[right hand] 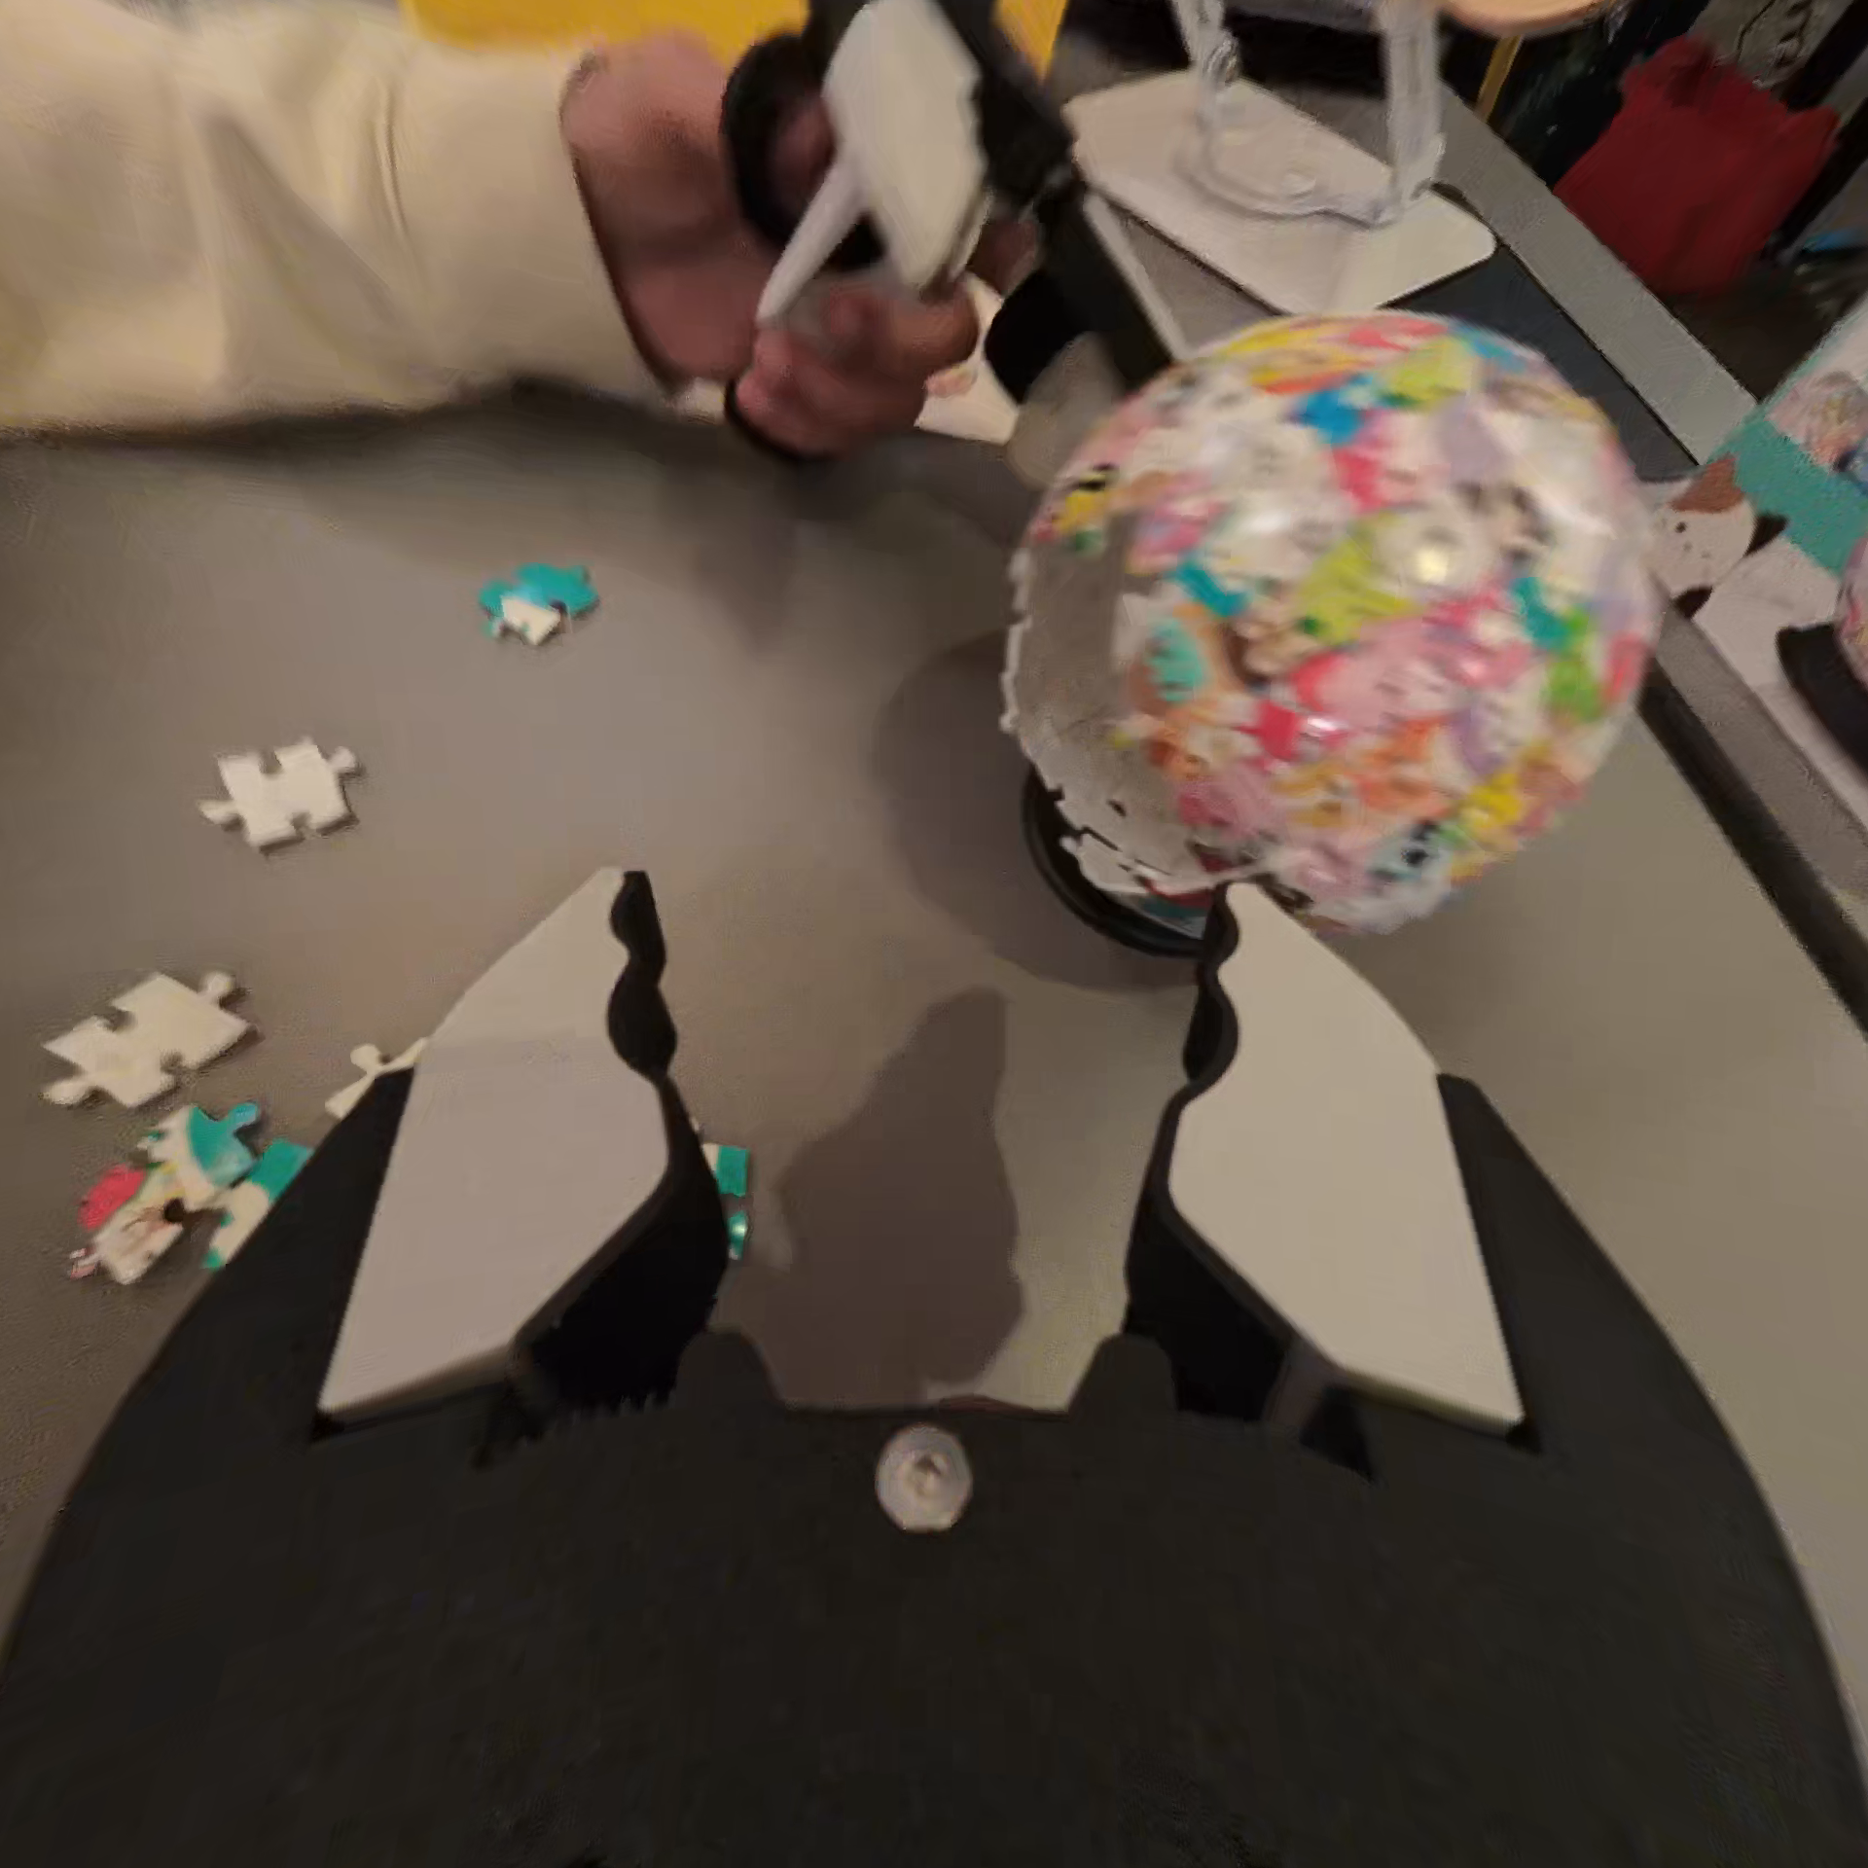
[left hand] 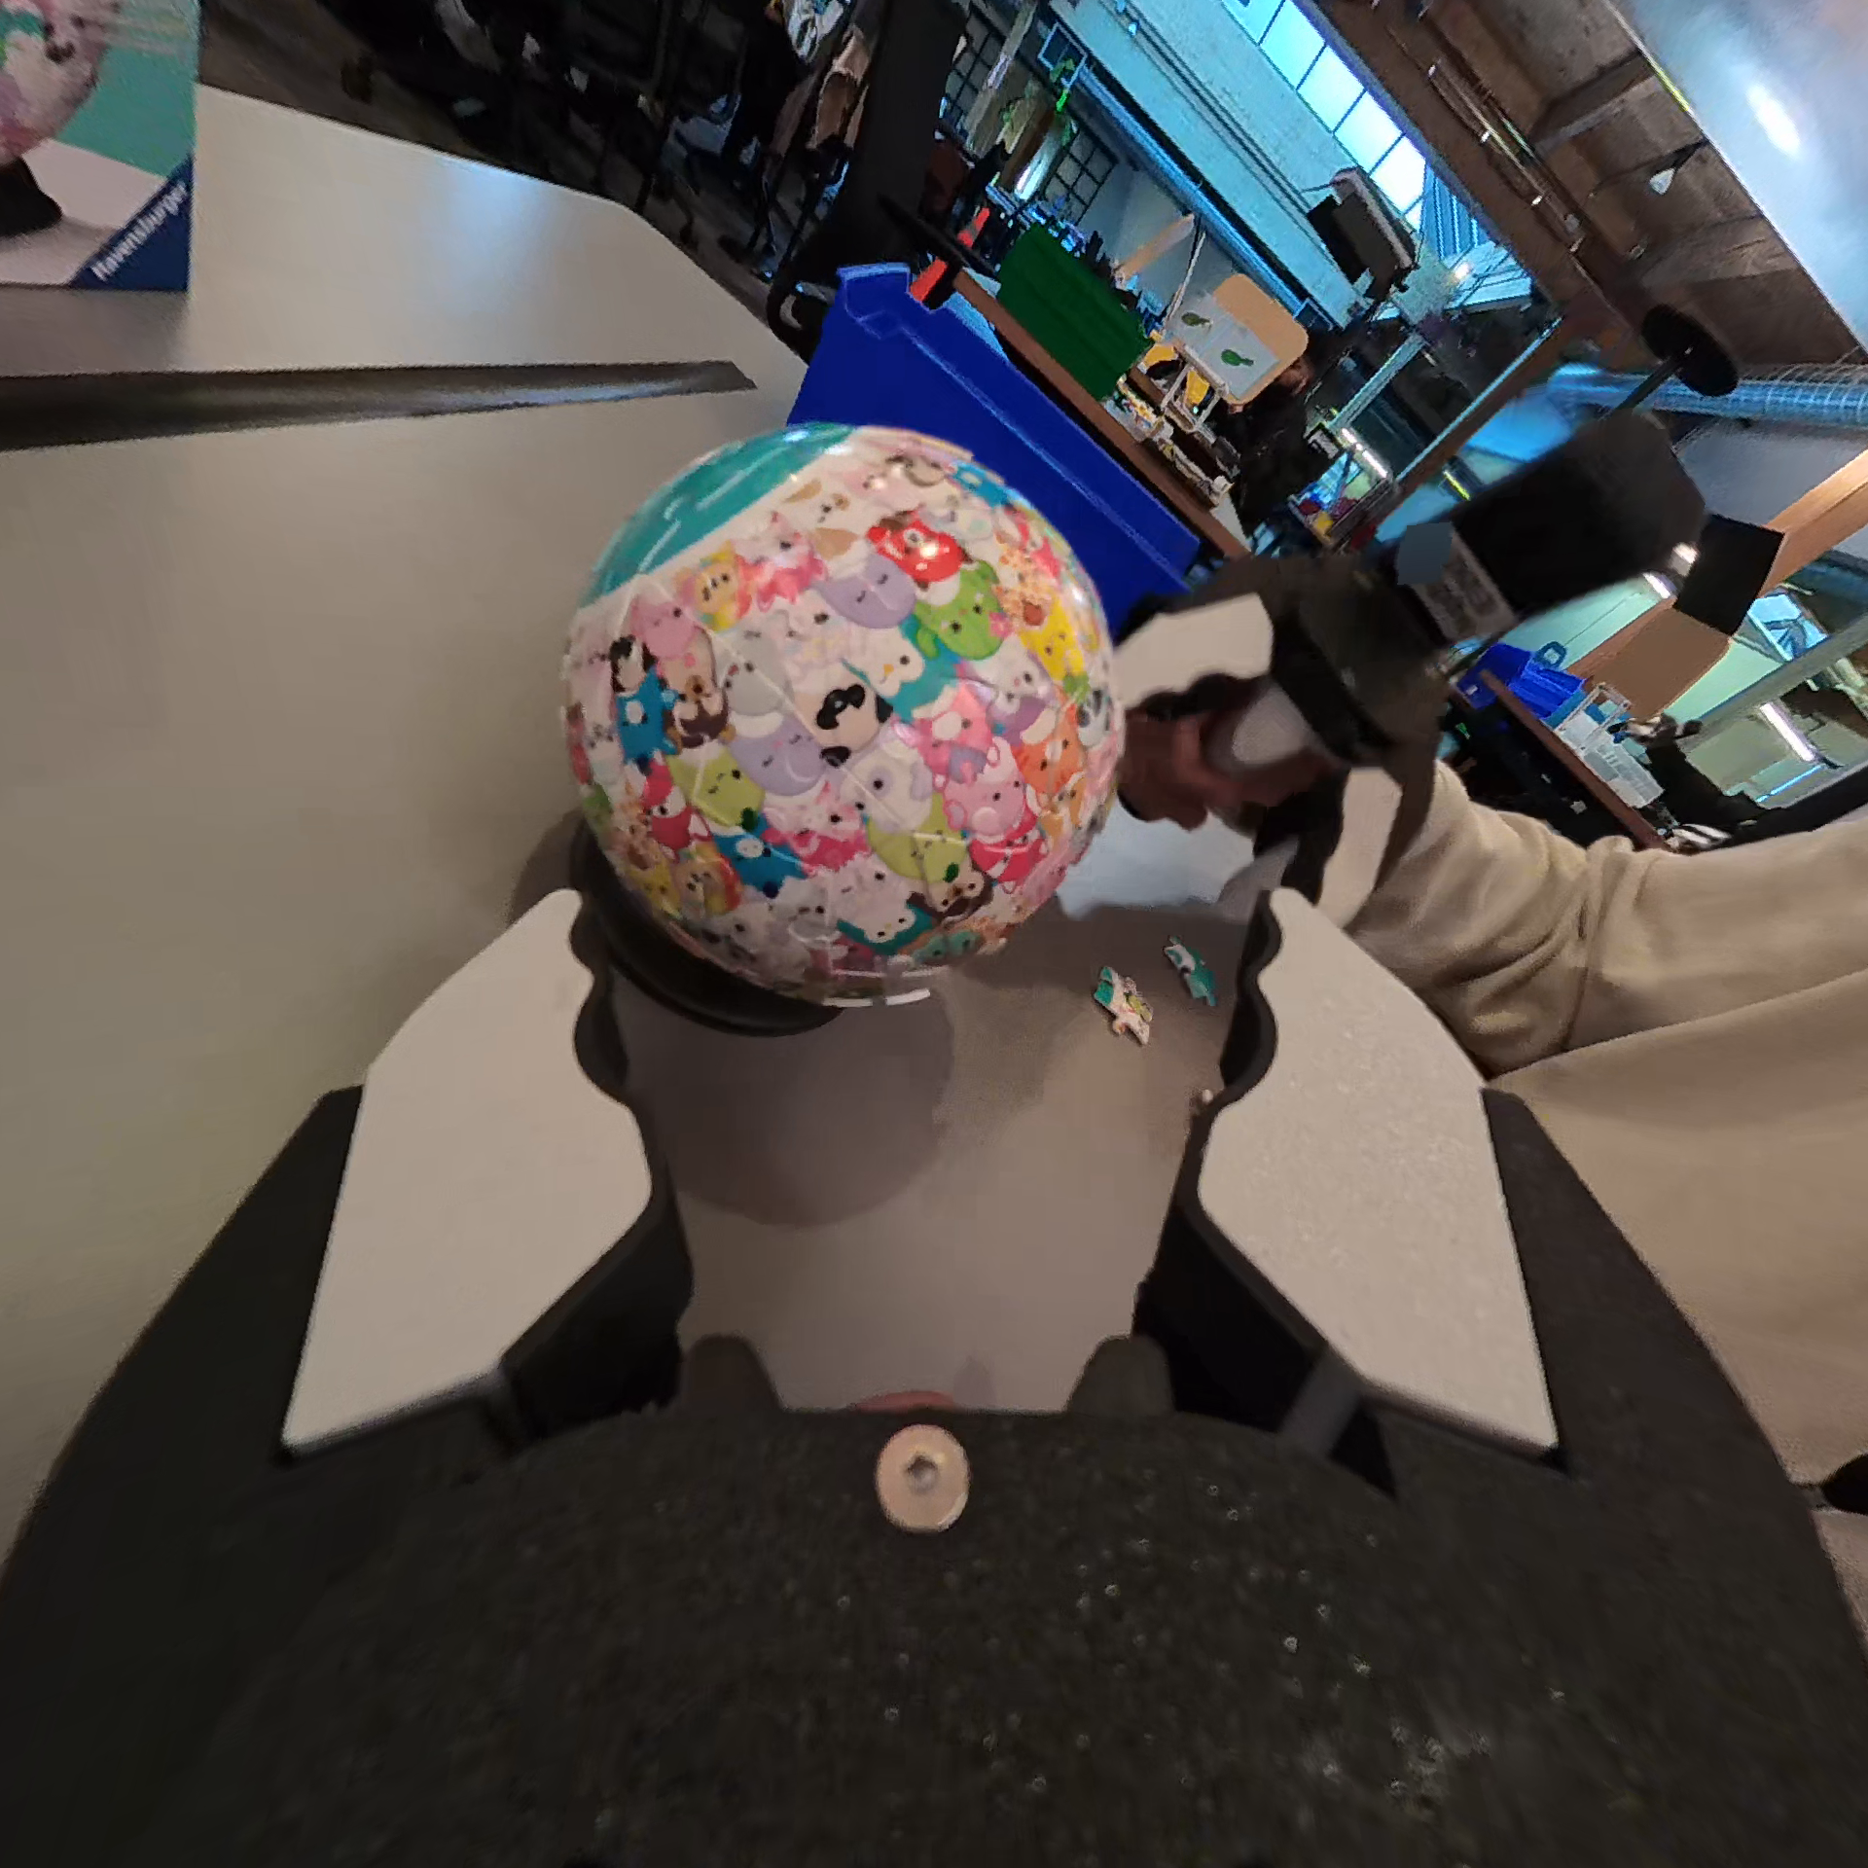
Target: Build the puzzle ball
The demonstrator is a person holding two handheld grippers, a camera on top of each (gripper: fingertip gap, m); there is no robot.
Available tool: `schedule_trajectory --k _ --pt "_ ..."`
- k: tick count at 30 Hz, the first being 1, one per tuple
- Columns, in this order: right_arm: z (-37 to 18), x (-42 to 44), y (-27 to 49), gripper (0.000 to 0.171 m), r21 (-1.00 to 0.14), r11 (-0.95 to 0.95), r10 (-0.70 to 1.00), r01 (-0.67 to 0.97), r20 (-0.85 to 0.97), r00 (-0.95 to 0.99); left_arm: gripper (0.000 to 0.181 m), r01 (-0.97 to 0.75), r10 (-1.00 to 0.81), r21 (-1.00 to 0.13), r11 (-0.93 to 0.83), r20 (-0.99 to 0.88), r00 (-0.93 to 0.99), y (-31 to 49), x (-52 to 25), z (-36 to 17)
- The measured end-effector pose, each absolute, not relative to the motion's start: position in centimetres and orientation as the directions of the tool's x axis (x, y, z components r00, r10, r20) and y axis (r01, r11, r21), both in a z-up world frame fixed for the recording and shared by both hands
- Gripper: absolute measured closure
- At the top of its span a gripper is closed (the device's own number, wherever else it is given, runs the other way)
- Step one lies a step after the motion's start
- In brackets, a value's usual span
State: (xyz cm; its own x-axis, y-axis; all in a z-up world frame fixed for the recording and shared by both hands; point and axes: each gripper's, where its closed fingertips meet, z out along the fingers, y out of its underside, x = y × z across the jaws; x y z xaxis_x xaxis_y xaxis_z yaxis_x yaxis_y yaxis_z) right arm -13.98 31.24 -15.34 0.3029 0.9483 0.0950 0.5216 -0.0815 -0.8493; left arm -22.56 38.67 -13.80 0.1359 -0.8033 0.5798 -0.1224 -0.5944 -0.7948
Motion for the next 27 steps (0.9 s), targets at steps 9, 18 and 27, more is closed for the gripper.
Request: schedule_trajectory --k 9,18,27 --pt "-17.2 -17.7 33.3 0.129 -0.473 0.093 0.761 0.876 0.601 0.243 0.086 -0.06 -0.869 -0.883 -0.465 0.442 0.224 35.7 -27.6 -12.2" --pt "-20.8 -17.1 36.0 0.122 -0.116 -0.014 0.737 0.993 0.671 0.088 0.086 -0.041 -0.881 -0.896 -0.443 0.426 0.205 33.8 -29.8 -11.0" --pt "-17.3 -19.4 33.2 0.16 -0.505 -0.057 0.713 0.861 0.583 0.39 0.091 -0.067 -0.896 -0.902 -0.427 0.412 0.168 32.2 -28.5 -11.0"
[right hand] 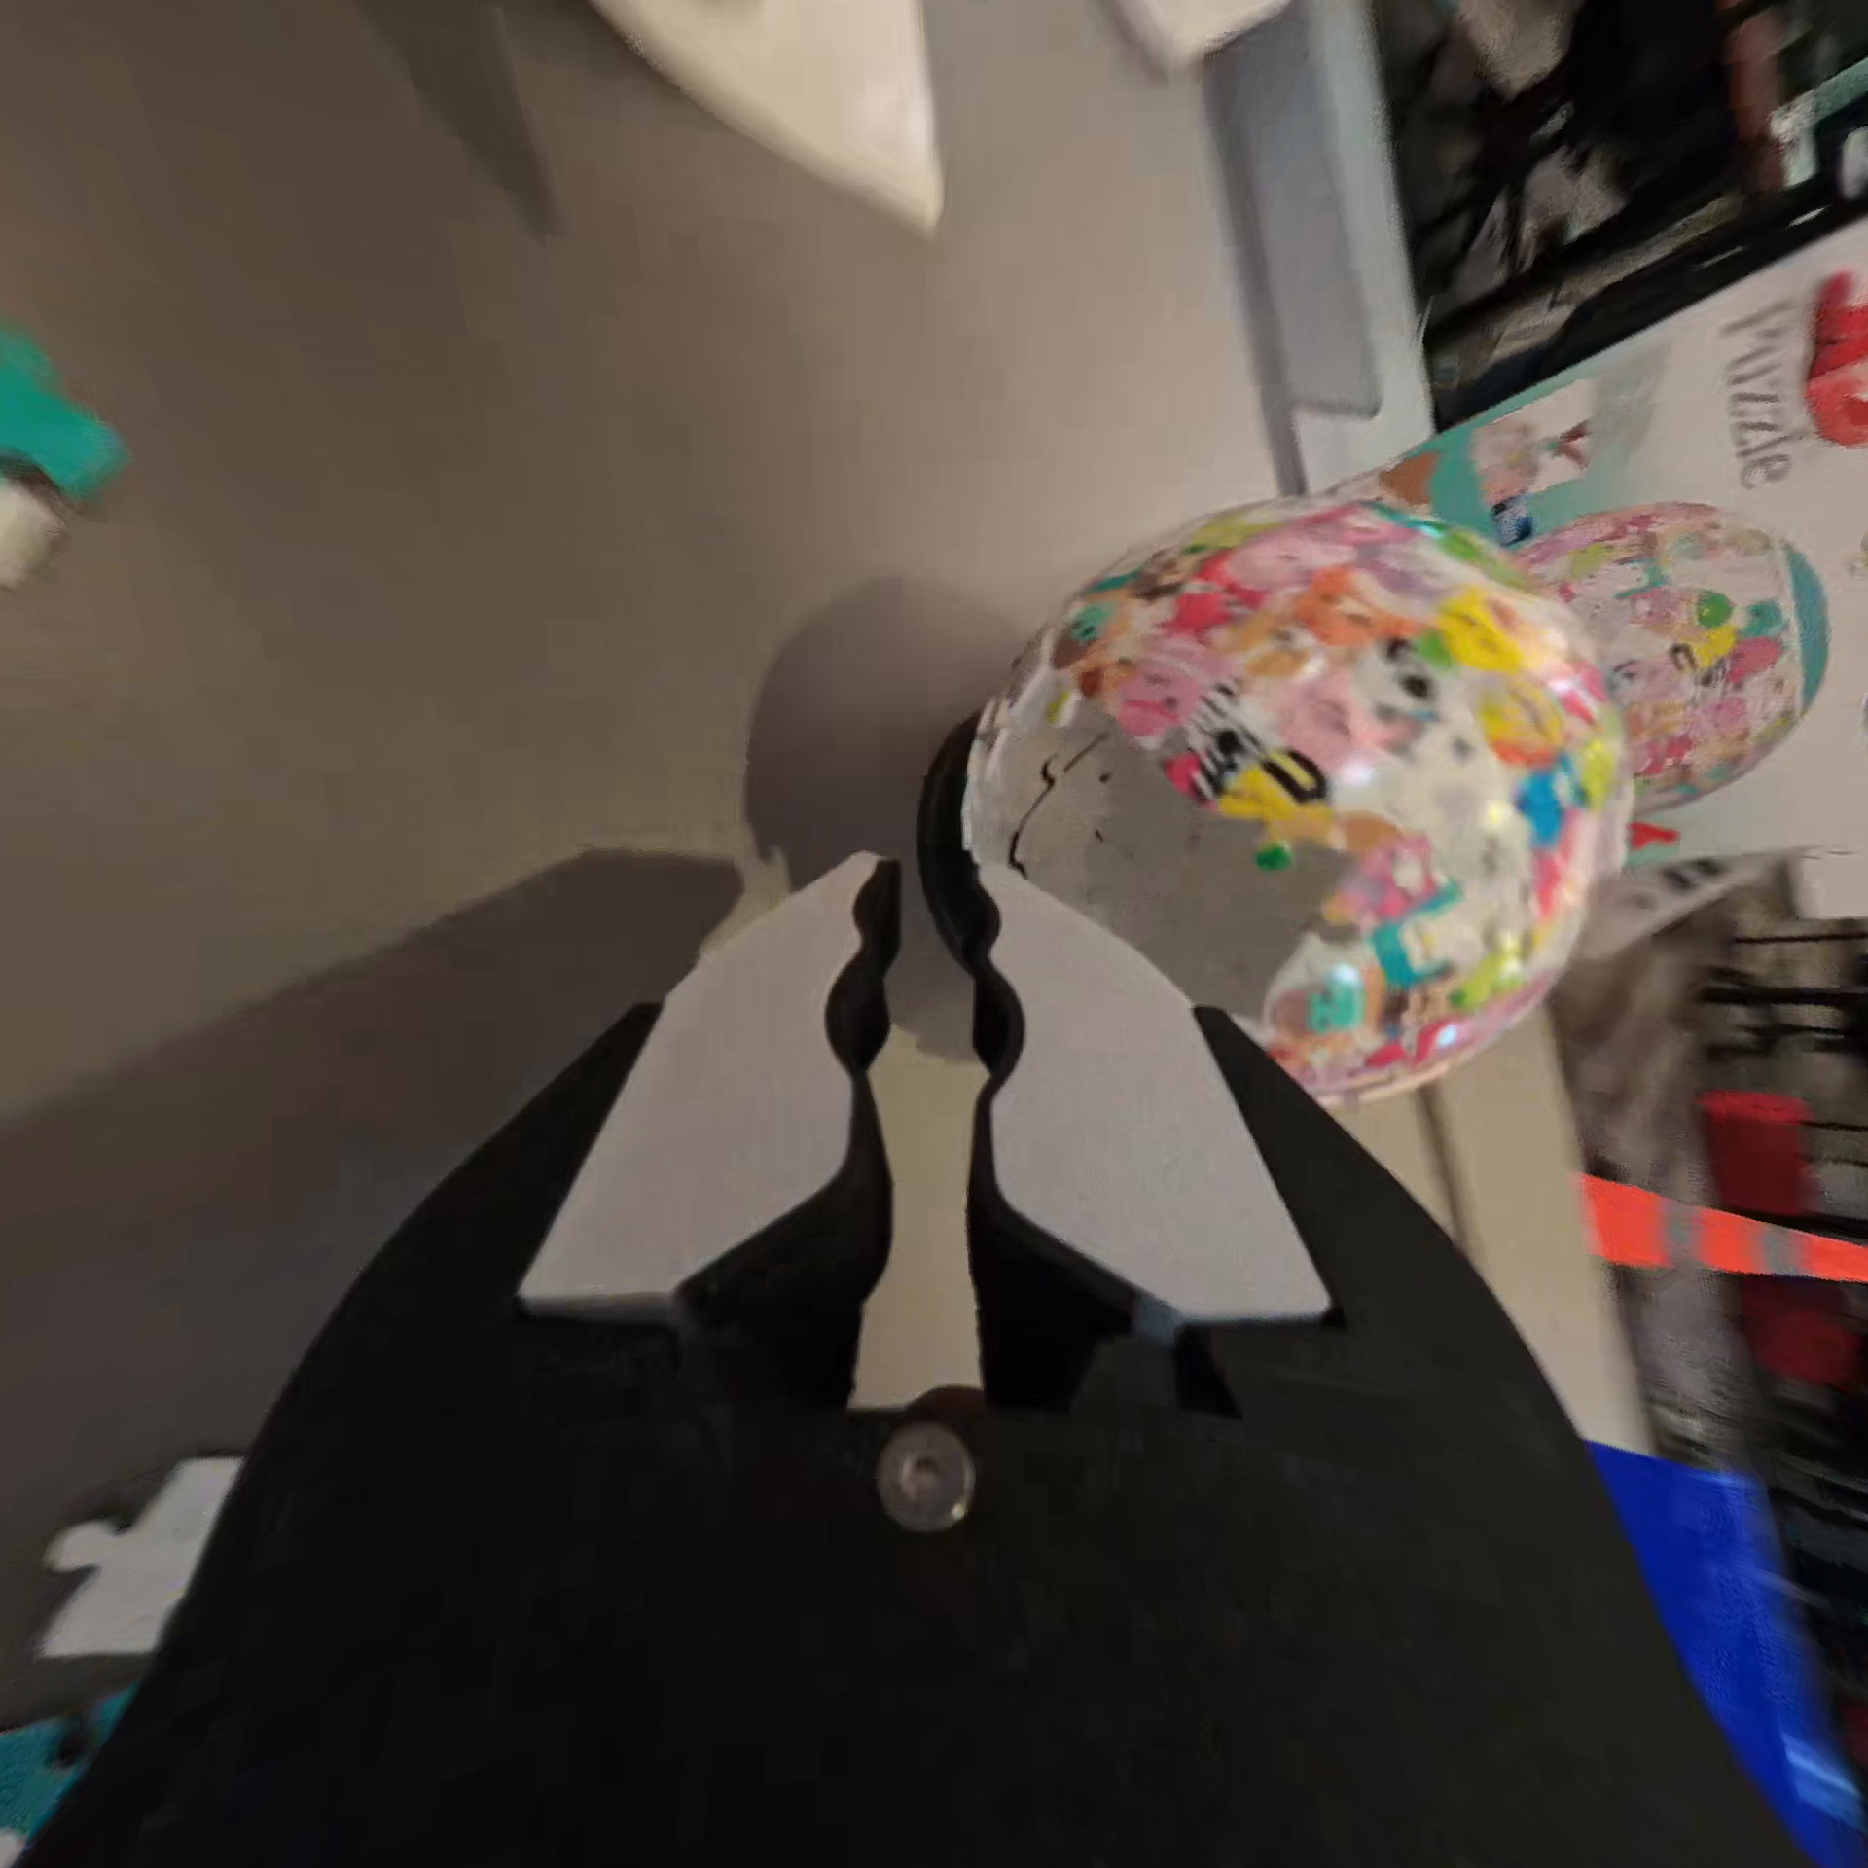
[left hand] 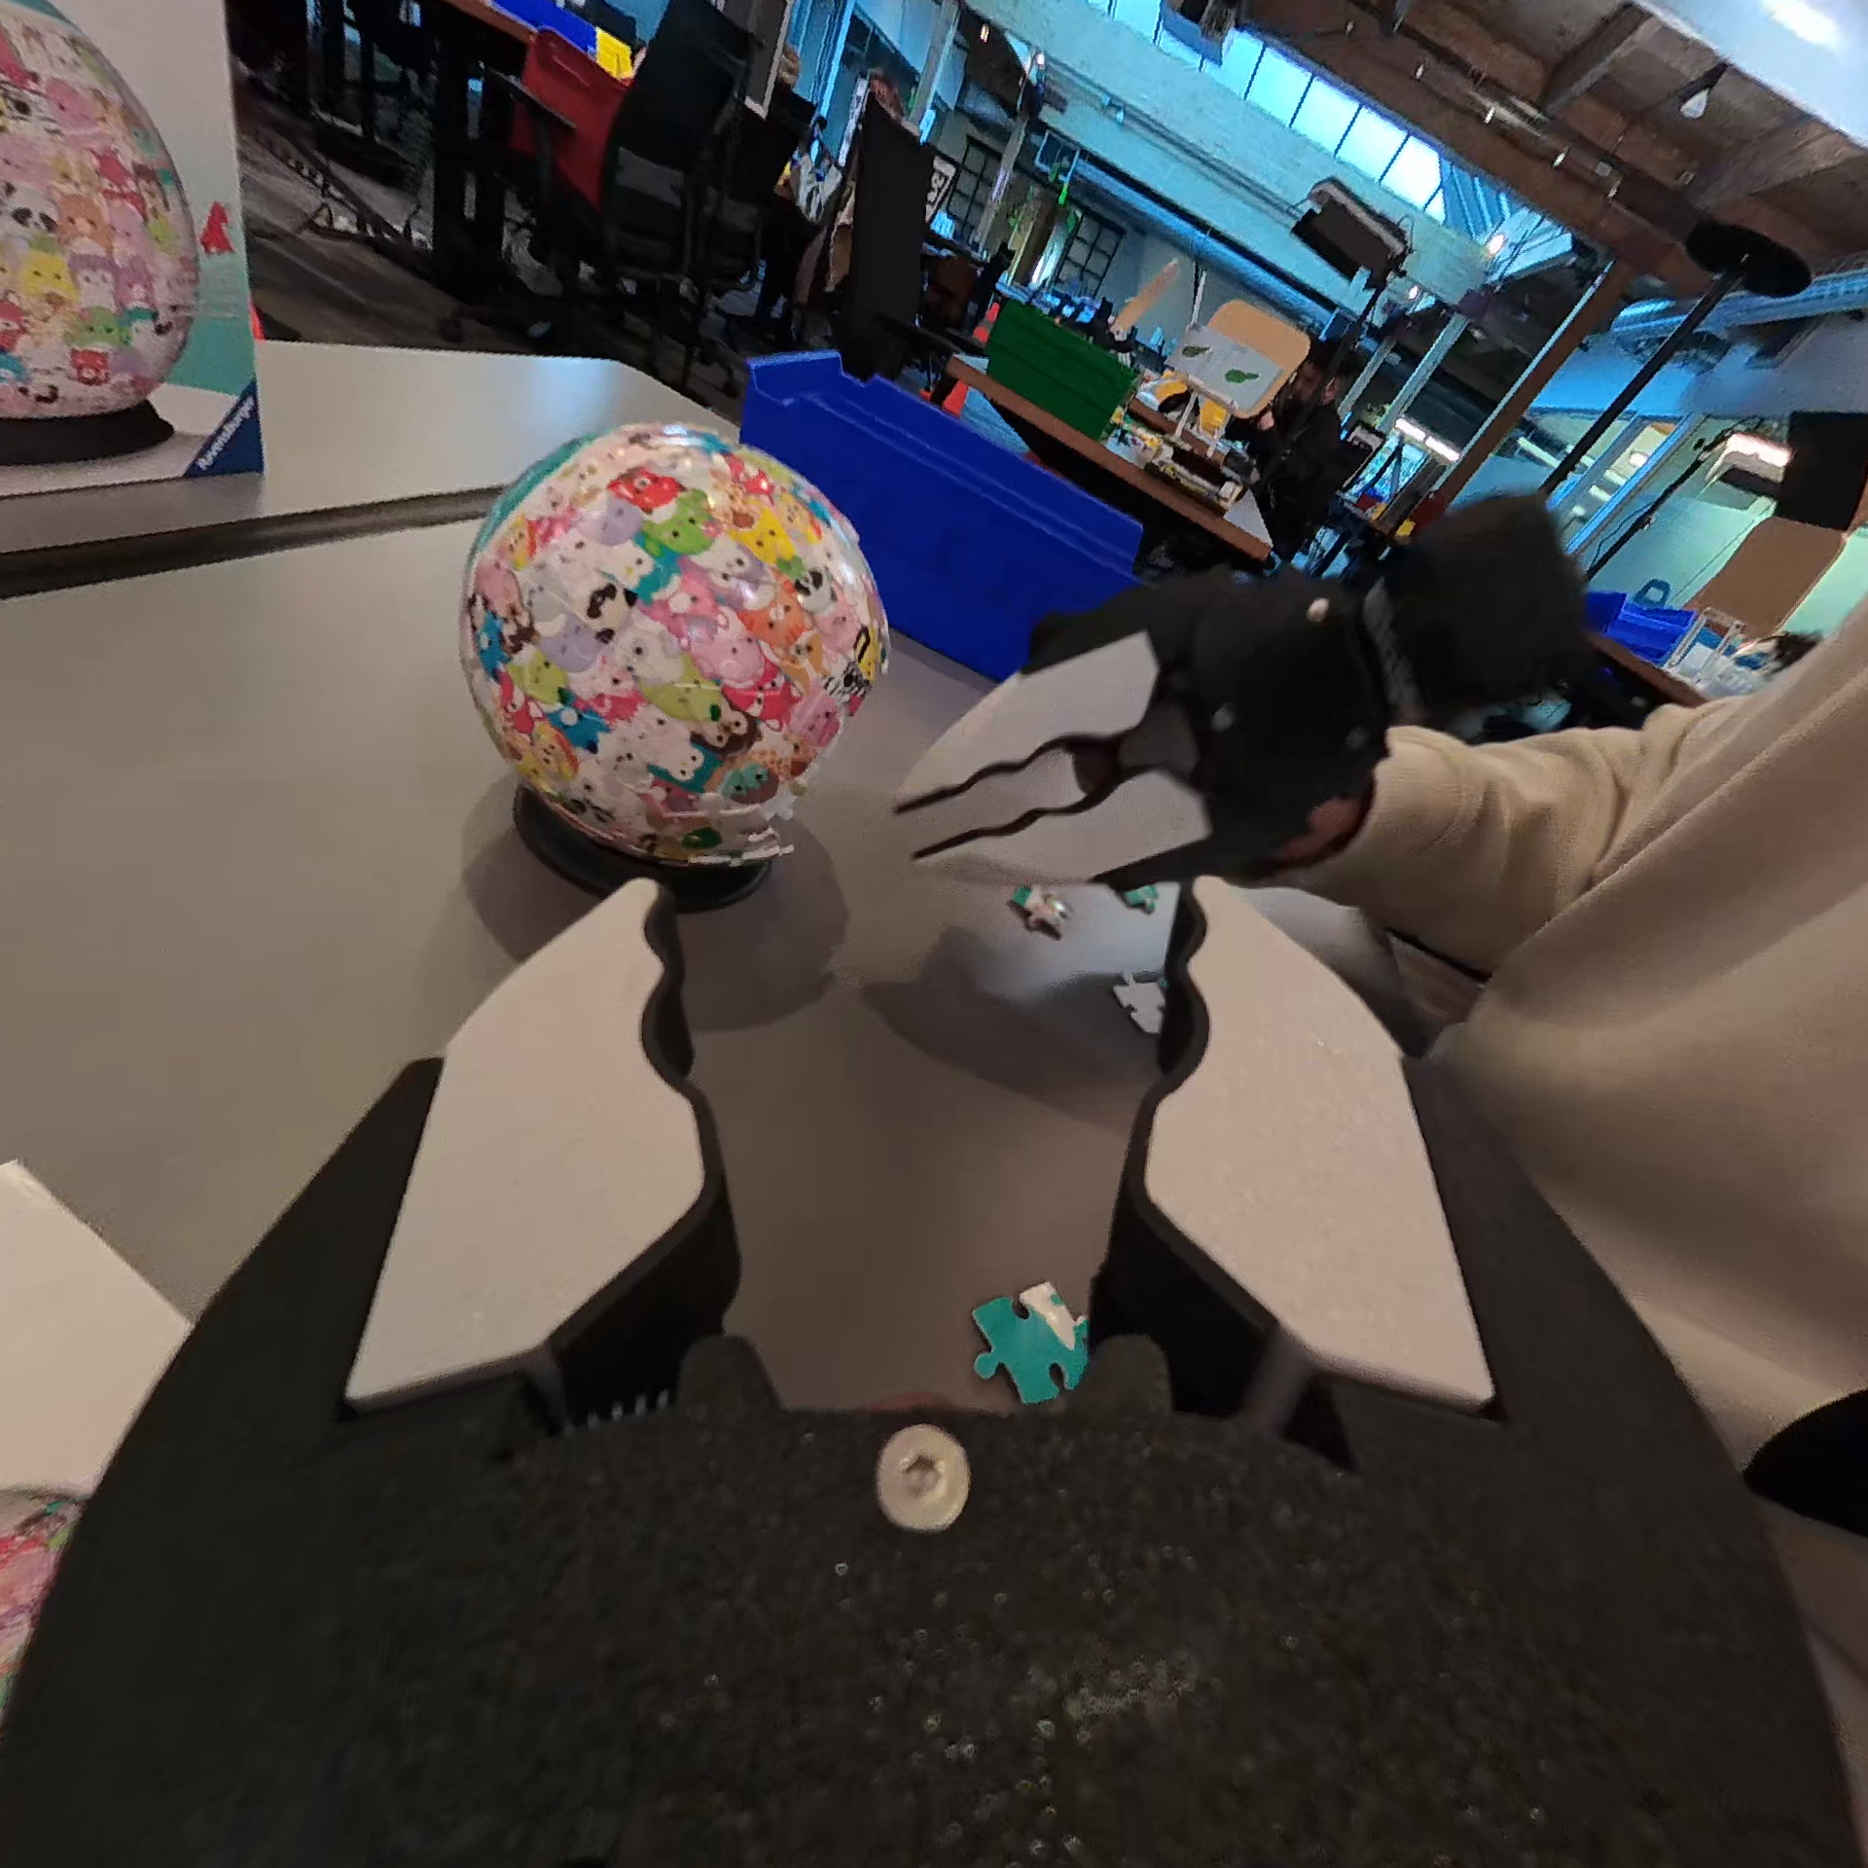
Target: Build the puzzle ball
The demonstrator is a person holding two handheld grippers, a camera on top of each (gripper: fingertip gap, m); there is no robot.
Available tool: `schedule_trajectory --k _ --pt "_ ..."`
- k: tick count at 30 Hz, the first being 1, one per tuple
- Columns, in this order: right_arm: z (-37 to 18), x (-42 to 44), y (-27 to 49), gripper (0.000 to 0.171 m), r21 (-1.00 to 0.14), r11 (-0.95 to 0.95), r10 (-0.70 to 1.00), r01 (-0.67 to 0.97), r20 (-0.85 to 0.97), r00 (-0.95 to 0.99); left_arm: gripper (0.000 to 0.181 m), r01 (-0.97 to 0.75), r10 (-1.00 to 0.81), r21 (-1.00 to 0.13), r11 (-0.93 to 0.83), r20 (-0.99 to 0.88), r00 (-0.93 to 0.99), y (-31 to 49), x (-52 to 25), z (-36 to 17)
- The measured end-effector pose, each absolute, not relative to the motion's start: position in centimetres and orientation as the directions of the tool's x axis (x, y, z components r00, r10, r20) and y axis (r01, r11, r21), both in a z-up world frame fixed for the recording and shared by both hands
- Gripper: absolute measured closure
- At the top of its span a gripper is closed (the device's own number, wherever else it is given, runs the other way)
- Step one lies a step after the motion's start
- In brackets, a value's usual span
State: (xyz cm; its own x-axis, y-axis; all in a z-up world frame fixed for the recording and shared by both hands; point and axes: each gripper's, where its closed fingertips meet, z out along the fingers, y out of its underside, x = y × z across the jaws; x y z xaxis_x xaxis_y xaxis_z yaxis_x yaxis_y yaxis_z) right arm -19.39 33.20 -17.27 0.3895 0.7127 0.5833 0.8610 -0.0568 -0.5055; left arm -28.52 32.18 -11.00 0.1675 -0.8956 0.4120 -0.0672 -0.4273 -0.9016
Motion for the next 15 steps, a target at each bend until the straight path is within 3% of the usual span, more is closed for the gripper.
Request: schedule_trajectory --k 3,5,7,10,15 --pt "-15.0 -18.7 31.8 0.154 -0.807 -0.153 0.711 0.571 0.311 0.631 0.101 -0.128 -0.912 -0.911 -0.392 0.365 0.189 31.9 -28.0 -12.1" --pt "-14.4 -17.4 31.3 0.144 -0.889 -0.244 0.71 0.387 0.109 0.696 0.109 -0.209 -0.93 -0.922 -0.326 0.272 0.249 31.9 -27.4 -13.4" --pt "-14.9 -15.3 31.2 0.113 -0.889 -0.362 0.669 0.281 -0.038 0.742 0.114 -0.259 -0.942 -0.927 -0.272 0.203 0.266 31.1 -26.0 -14.2" --pt "-16.3 -11.8 30.9 0.082 -0.834 -0.392 0.658 0.388 0.041 0.752 0.117 -0.376 -0.962 -0.9 -0.219 0.134 0.24 28.6 -22.2 -15.4" --pt "-16.7 -8.6 30.9 0.084 -0.782 -0.27 0.708 0.562 0.234 0.666 0.114 -0.586 -0.919 -0.81 -0.021 -0.215 0.33 29.5 -17.8 -16.3"
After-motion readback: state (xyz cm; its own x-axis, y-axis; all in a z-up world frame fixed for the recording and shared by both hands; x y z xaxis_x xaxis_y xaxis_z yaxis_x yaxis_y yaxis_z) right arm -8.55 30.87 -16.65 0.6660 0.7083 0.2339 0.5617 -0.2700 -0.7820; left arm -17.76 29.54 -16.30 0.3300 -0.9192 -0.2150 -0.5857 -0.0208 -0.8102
